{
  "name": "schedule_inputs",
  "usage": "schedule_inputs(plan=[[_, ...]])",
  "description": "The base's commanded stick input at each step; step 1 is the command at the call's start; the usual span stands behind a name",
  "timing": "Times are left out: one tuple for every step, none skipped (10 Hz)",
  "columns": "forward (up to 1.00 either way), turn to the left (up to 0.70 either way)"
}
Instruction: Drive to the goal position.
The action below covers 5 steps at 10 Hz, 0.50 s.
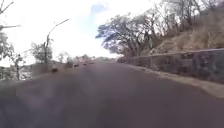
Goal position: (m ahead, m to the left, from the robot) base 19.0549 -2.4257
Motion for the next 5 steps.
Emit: schedule_inputs(plan=[[0.70,0.00],[0.70,0.00],[0.70,0.00],[0.70,0.00],[0.70,0.00]])
